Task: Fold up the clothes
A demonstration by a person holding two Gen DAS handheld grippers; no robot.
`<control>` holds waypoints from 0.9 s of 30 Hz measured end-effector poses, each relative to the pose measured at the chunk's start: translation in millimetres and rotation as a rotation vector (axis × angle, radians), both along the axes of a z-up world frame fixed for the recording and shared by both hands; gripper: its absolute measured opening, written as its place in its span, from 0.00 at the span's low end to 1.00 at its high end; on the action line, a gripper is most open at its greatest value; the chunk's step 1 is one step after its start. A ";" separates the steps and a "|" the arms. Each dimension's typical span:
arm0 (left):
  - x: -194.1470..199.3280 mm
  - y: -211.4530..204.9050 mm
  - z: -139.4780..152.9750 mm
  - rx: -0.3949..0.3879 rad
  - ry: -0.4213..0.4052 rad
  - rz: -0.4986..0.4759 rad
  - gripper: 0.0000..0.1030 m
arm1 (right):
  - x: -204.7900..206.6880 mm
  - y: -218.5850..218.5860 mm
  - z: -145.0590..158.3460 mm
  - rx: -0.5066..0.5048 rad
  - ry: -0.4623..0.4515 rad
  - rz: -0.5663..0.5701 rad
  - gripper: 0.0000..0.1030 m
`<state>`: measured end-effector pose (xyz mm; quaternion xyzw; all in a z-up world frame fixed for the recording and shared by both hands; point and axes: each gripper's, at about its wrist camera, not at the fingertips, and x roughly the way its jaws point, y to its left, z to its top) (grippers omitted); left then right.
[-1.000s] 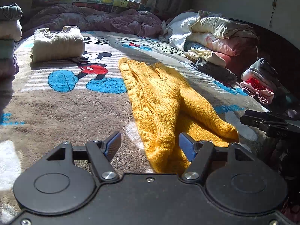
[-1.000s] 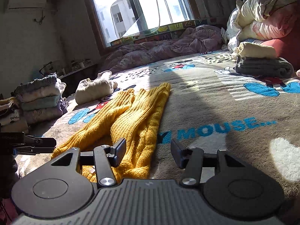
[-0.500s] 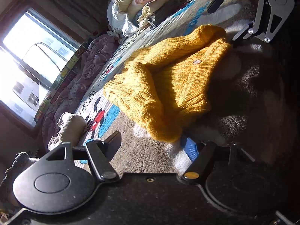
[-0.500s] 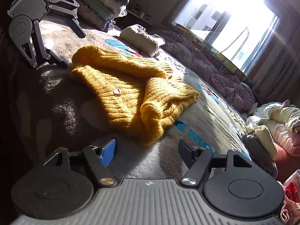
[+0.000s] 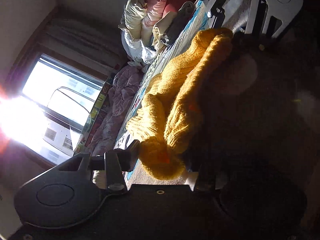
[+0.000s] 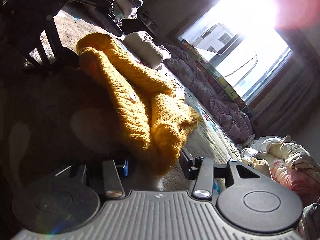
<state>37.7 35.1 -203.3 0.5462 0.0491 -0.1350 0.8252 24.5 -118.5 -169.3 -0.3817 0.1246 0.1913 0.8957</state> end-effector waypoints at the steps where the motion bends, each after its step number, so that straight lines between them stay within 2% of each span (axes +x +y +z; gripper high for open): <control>1: -0.3 -1.5 0.4 0.002 0.004 0.013 0.37 | 0.3 0.4 1.1 0.007 0.013 -0.001 0.29; 3: -2.1 -4.0 3.3 0.009 0.027 0.028 0.31 | 0.2 -0.8 4.8 0.025 0.035 -0.003 0.26; 5: -9.9 -5.8 8.8 0.033 0.051 0.024 0.29 | -3.3 -3.6 11.3 0.040 0.048 -0.002 0.25; 10: -43.8 -1.1 34.6 0.056 0.125 -0.026 0.29 | -30.8 -9.2 37.8 0.047 0.045 0.028 0.24; 12: -62.1 2.8 49.5 0.036 0.150 -0.046 0.30 | -46.8 -15.8 49.6 0.066 0.032 0.055 0.24; 15: -76.2 14.7 78.8 -0.110 0.177 -0.045 0.32 | -69.0 -26.7 66.8 0.102 -0.013 0.085 0.24; 19: -68.3 28.3 104.8 -0.308 0.180 -0.043 0.33 | -80.1 -37.1 86.5 0.211 -0.030 0.104 0.24; 24: -34.9 43.9 128.9 -0.684 0.221 -0.045 0.35 | -48.2 -56.1 109.5 0.457 0.014 0.043 0.25; 27: -12.0 46.5 134.4 -0.821 0.260 -0.057 0.35 | -21.9 -64.8 113.7 0.562 0.030 0.011 0.25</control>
